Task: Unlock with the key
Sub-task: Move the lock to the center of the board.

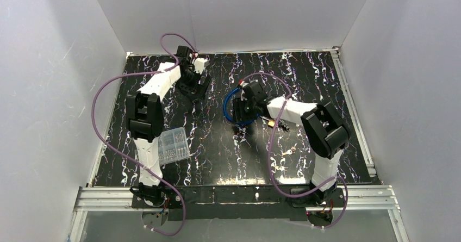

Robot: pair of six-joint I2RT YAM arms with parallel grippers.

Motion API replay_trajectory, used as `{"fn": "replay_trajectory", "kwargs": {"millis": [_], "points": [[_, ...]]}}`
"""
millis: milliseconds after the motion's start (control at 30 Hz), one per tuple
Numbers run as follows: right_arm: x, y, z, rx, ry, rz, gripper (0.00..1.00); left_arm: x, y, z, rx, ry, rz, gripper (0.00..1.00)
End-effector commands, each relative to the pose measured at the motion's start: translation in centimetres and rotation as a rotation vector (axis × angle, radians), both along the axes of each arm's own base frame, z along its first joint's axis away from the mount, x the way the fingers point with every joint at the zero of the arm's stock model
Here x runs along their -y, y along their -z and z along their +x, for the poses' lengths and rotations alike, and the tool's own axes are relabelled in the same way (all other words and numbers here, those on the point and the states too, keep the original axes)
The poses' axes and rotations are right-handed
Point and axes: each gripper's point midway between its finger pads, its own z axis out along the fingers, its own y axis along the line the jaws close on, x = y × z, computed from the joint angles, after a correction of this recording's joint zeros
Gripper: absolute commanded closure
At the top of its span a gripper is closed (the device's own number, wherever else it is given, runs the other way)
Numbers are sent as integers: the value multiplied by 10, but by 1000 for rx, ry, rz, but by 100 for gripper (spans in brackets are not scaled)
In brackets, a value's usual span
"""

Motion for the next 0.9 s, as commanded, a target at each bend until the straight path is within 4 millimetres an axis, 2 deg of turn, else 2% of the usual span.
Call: {"fn": "replay_trajectory", "kwargs": {"millis": [0,233,400,500,633,733,867], "points": [[-6,1,-61,-96,-72,7,42,6,-2,26,77,24,-23,0],[-12,-15,-99,-108,-126,54,42,4,28,27,31,35,6,1],[-11,-30,-112,-83,-151,79,40,4,45,25,2,36,6,0],[-11,-56,-109,-32,-161,101,38,10,47,16,-26,34,-28,6],[1,-83,-99,19,-121,128,36,13,54,-1,-48,51,-42,8],[22,-96,-85,11,-29,178,37,16,59,-12,-57,59,-49,8],[61,-96,-67,-16,116,203,42,17,68,-26,-86,59,-55,9]]}}
